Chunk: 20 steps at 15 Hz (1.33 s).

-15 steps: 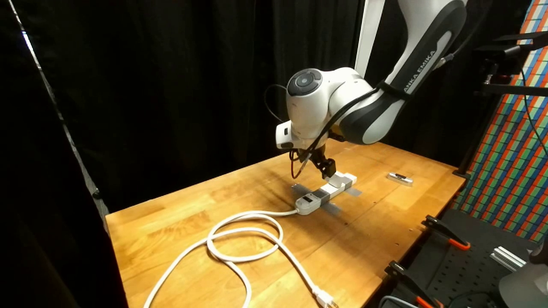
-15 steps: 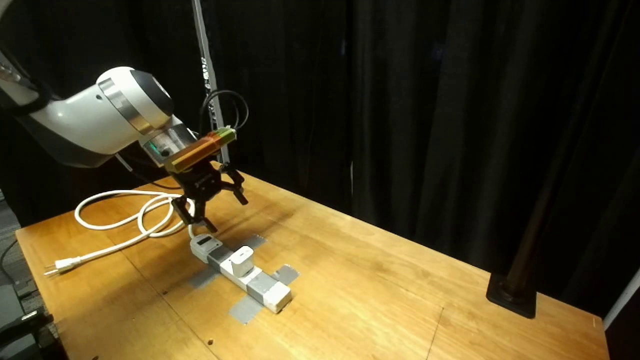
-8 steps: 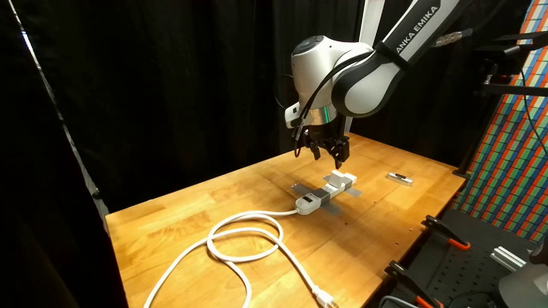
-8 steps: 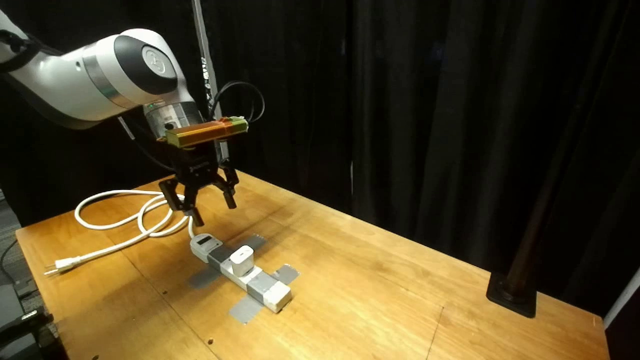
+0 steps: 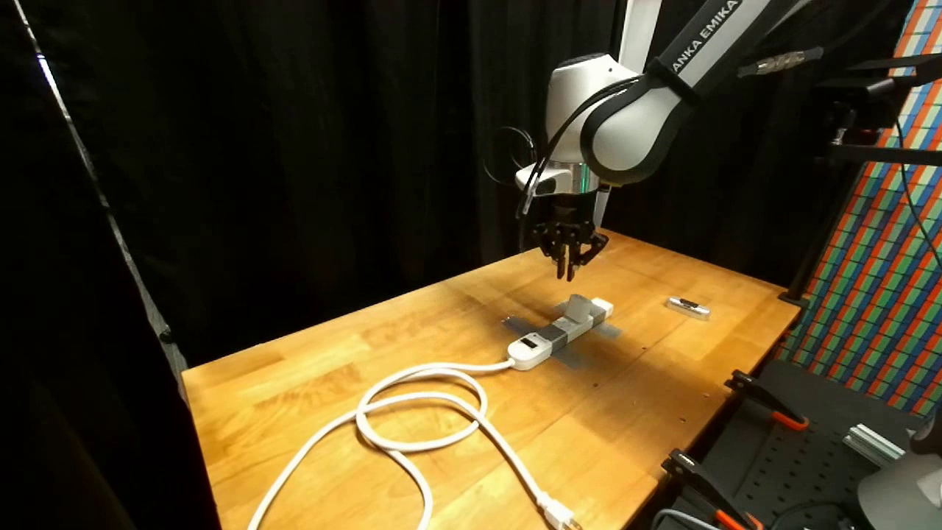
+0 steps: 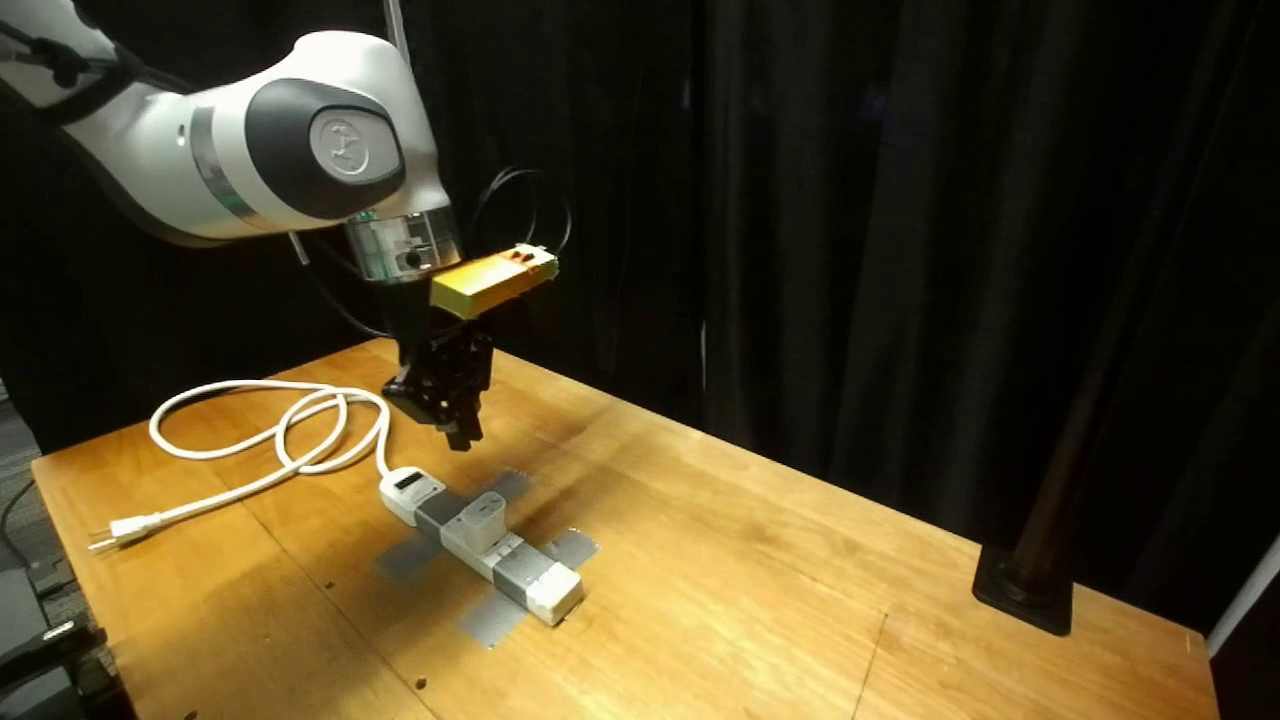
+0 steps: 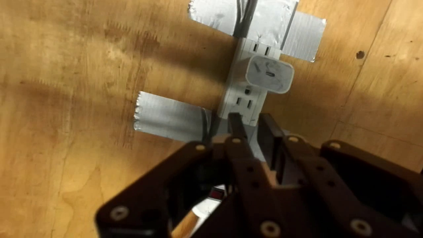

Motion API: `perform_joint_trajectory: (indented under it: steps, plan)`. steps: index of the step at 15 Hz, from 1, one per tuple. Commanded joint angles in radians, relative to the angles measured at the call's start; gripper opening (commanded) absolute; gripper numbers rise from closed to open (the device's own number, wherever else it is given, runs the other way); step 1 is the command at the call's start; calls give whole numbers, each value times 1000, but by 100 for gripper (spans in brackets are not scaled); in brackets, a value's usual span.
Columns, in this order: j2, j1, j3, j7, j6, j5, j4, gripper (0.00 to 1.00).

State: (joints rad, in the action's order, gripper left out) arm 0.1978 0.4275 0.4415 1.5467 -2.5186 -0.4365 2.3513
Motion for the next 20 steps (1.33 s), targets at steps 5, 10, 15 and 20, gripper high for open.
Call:
perform_joint_trajectory:
  steps: [5,10,15,20]
  plan:
    - [-163,-171,-264,228,-225,276,155,0]
    - [-170,-276,-406,84,-389,116,237,0]
    - [-140,-331,-428,37,-205,109,213,0]
    - [-106,-363,-415,41,-173,212,206,0]
